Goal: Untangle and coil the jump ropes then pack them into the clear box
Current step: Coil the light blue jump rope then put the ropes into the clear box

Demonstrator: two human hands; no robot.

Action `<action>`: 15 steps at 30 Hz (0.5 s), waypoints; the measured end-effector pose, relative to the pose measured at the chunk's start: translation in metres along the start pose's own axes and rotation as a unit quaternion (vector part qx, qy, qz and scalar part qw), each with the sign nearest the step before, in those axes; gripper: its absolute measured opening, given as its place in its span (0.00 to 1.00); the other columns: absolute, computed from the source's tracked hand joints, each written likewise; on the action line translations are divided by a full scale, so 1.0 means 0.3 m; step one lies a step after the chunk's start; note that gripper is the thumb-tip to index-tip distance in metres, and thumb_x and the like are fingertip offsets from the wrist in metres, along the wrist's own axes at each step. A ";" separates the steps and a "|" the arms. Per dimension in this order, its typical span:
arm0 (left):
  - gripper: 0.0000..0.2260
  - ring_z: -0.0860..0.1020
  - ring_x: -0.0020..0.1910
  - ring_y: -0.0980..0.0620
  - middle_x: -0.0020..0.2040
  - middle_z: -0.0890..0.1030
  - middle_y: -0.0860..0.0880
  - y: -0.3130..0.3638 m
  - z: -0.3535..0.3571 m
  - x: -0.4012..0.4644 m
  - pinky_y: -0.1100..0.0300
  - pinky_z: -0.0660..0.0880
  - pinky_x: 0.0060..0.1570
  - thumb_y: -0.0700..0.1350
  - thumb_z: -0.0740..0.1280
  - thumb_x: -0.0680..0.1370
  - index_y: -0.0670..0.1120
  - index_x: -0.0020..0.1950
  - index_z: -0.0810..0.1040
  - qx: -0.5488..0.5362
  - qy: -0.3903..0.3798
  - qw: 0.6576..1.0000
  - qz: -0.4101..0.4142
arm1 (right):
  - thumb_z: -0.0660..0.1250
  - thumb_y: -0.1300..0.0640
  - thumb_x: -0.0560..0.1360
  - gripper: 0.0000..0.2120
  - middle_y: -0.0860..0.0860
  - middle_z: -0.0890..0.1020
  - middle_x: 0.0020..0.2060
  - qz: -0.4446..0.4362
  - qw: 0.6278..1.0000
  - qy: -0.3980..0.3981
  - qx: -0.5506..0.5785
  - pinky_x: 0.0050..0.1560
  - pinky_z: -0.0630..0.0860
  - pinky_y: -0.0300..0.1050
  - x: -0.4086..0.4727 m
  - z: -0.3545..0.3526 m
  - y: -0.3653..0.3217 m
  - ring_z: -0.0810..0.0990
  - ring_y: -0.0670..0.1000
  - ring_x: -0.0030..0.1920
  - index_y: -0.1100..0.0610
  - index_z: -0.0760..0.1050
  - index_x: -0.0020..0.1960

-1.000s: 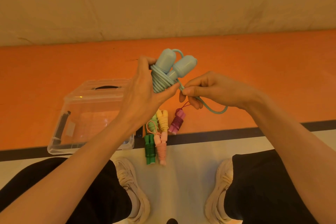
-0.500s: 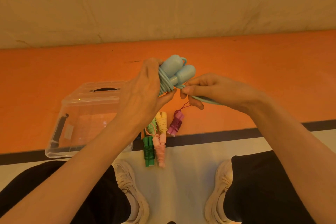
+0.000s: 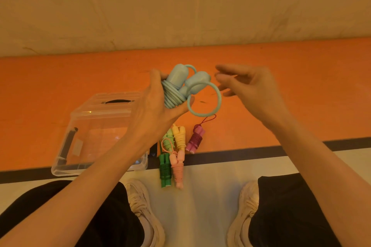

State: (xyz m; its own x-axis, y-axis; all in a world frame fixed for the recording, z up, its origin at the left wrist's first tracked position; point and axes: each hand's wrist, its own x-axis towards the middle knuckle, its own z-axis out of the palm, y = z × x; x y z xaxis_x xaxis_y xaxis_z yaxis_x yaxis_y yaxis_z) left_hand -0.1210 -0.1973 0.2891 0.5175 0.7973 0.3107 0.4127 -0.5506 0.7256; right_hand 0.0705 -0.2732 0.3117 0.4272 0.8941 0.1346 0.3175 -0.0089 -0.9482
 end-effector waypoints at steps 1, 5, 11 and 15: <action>0.28 0.76 0.38 0.50 0.46 0.76 0.52 0.005 0.004 -0.003 0.44 0.74 0.33 0.65 0.69 0.69 0.47 0.56 0.64 -0.010 -0.008 1.000 -0.004 | 0.69 0.60 0.76 0.12 0.47 0.84 0.44 -0.002 1.000 -0.018 -0.001 0.43 0.80 0.38 -0.008 0.014 0.002 0.83 0.45 0.41 0.57 0.79 0.60; 0.24 0.76 0.39 0.49 0.47 0.76 0.52 0.000 0.010 -0.007 0.41 0.75 0.36 0.58 0.72 0.72 0.47 0.56 0.63 -0.036 -0.036 0.999 -0.018 | 0.70 0.62 0.74 0.13 0.49 0.84 0.44 -0.016 1.000 -0.020 0.013 0.49 0.80 0.43 -0.023 0.046 -0.001 0.83 0.53 0.46 0.58 0.79 0.59; 0.24 0.76 0.38 0.51 0.45 0.74 0.55 -0.014 0.005 -0.003 0.42 0.74 0.35 0.57 0.72 0.72 0.48 0.55 0.62 -0.023 -0.041 0.999 -0.003 | 0.70 0.63 0.73 0.14 0.50 0.83 0.45 -0.050 0.997 -0.039 0.039 0.48 0.78 0.39 -0.021 0.052 -0.002 0.81 0.43 0.44 0.57 0.78 0.58; 0.23 0.74 0.37 0.57 0.45 0.73 0.55 -0.027 -0.002 0.007 0.49 0.75 0.35 0.53 0.73 0.72 0.47 0.55 0.62 -0.033 -0.063 0.997 -0.006 | 0.71 0.63 0.73 0.13 0.57 0.83 0.45 -0.049 0.997 -0.044 0.030 0.47 0.78 0.50 -0.013 0.049 0.016 0.81 0.54 0.45 0.56 0.79 0.57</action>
State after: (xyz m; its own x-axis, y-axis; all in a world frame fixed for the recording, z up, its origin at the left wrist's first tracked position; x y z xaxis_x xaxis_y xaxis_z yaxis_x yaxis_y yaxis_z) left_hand -0.1238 -0.1910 0.2844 0.6053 0.7634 0.2255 0.3714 -0.5214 0.7683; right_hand 0.0578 -0.2701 0.3023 0.3203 0.9249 0.2050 0.3018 0.1055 -0.9475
